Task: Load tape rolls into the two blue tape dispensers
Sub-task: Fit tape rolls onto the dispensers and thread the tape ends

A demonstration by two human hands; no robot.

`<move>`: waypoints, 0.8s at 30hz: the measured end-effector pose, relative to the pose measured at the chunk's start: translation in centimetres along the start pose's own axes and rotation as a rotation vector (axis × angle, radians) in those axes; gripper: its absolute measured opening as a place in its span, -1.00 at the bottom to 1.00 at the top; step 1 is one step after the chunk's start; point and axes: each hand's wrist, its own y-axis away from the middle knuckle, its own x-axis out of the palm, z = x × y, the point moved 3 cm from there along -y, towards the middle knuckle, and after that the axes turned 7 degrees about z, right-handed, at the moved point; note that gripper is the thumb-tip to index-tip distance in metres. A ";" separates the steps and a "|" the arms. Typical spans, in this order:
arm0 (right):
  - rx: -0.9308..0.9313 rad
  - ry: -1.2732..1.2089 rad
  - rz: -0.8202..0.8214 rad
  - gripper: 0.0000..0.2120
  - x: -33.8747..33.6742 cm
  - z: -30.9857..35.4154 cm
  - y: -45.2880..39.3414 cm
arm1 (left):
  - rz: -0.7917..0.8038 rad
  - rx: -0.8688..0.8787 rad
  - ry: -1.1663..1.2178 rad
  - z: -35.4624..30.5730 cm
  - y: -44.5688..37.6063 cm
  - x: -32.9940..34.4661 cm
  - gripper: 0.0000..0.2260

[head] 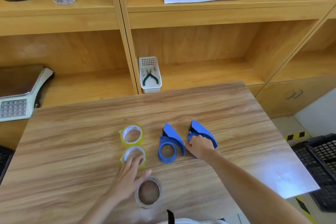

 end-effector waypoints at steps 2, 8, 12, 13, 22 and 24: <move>-0.003 -0.003 0.019 -0.52 -0.1 -0.1 -0.2 | -0.042 -0.028 -0.051 1.0 -1.8 -0.8 -0.58; -0.031 -0.045 0.090 -0.49 0.2 -0.3 -0.9 | 0.195 -0.062 -0.451 2.1 -4.2 -0.6 -0.66; -0.049 -0.061 0.115 -0.50 0.2 -0.3 -1.2 | 0.077 -0.012 -0.547 0.8 -3.5 -1.1 -0.64; -0.051 -0.055 0.108 -0.50 0.2 -0.3 -1.3 | 0.041 0.002 -0.549 0.4 -3.4 -1.6 -0.66; -0.045 -0.035 0.006 -0.66 -0.1 -0.2 -2.0 | -0.049 0.319 -0.454 -6.7 -5.4 -2.5 -0.87; -0.047 -0.031 -0.019 -0.68 -0.1 -0.1 -2.3 | -0.015 0.348 -0.465 -8.0 -6.4 -1.9 -0.89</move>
